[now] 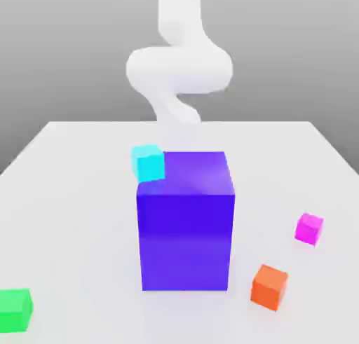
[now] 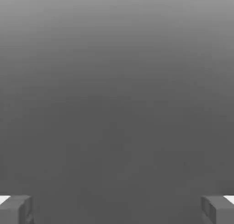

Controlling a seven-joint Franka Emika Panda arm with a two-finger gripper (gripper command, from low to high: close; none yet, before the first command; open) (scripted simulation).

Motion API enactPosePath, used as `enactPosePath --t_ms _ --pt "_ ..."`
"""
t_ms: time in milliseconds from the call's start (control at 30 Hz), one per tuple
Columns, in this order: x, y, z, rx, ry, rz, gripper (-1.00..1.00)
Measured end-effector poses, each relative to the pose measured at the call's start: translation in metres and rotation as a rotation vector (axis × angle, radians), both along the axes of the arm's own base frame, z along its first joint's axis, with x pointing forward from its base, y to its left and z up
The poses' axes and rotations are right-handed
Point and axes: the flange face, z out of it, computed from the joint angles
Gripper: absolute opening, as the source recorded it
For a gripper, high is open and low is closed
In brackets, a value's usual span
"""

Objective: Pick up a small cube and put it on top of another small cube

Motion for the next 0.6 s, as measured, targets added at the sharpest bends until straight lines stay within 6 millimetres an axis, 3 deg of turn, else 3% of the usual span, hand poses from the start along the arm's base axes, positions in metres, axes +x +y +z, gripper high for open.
enactPosePath --t_ms 133,300,433,600 --pt "0.027 0.047 -0.061 -0.149 0.081 0.24 0.0" --pt "0.04 0.106 -0.137 -0.316 0.162 0.547 0.0" --pt "0.035 0.151 -0.2 -0.44 0.216 0.803 0.0" --pt "0.011 0.201 -0.277 -0.582 0.268 1.136 0.0"
